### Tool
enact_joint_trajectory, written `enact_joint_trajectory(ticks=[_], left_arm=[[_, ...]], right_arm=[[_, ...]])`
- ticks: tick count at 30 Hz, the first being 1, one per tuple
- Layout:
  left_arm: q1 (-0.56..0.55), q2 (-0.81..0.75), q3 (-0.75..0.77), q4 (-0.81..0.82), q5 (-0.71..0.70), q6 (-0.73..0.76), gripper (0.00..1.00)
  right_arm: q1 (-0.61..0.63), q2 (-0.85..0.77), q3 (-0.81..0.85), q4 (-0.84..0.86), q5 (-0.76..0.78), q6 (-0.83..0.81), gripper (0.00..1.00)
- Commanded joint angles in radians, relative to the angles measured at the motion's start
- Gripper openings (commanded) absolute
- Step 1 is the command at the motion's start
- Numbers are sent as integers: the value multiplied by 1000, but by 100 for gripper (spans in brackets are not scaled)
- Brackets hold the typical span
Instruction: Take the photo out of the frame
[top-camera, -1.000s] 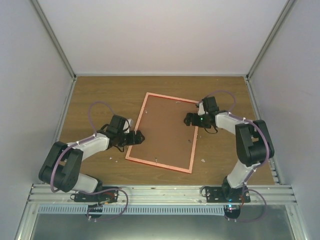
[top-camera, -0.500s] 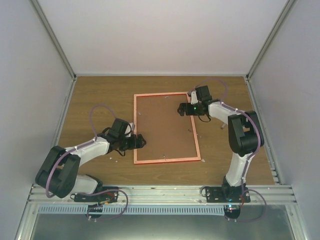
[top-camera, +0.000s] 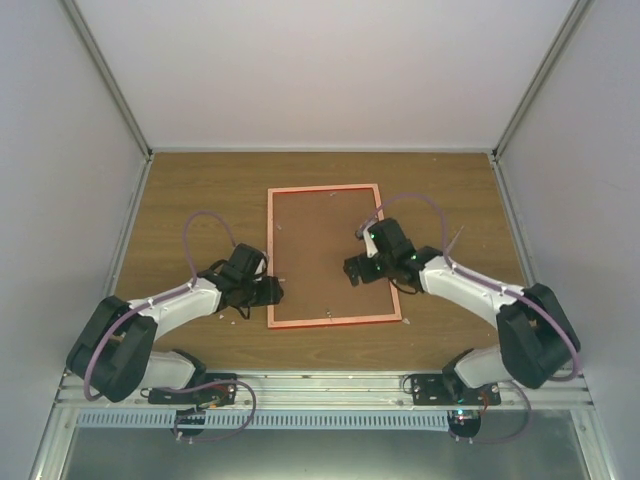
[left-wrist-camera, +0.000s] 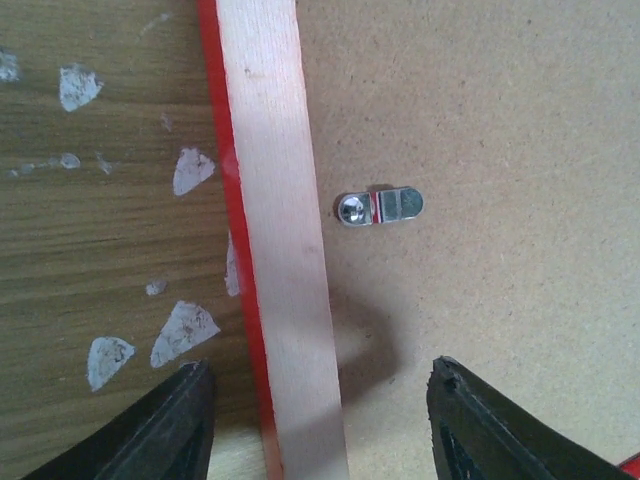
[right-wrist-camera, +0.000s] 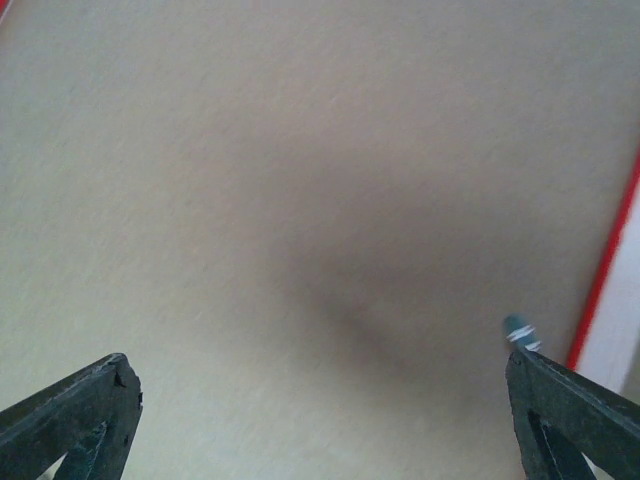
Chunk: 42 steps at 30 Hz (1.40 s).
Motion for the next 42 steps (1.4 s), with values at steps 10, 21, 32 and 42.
enact_joint_trajectory(ticks=[10,21,32,42], left_arm=[[-41,22,14,-44,-90,-21,35],[-34,107,97,-42,-119,12,13],[46,156,206,-60,-113,52,4],[158,120,195,-61,-79,59,0]], right_arm=[[335,-140,-130,64,255,-91,100],[525,-161,-219,272,316,-353,99],[734,-114,-249,346,562,-506,98],[786,74,-223,403,641,-573,94]])
